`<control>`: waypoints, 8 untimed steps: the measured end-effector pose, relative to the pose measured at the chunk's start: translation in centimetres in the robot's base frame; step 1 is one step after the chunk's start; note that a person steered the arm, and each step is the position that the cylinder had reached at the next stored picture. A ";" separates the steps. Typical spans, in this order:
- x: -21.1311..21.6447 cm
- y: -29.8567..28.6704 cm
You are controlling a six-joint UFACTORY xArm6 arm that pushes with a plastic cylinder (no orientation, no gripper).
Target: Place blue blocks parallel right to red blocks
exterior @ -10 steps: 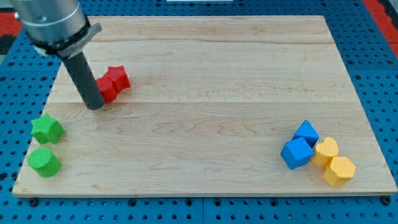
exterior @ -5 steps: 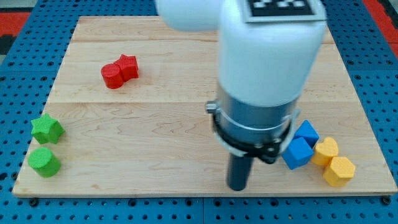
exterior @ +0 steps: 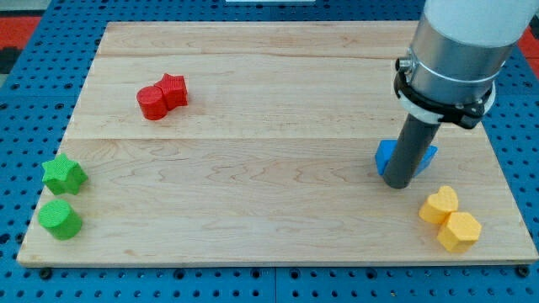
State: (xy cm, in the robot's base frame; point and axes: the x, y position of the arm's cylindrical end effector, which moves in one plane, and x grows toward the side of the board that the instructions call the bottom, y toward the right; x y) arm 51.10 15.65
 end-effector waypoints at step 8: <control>-2.5 6.3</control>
State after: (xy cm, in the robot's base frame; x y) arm 48.56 21.93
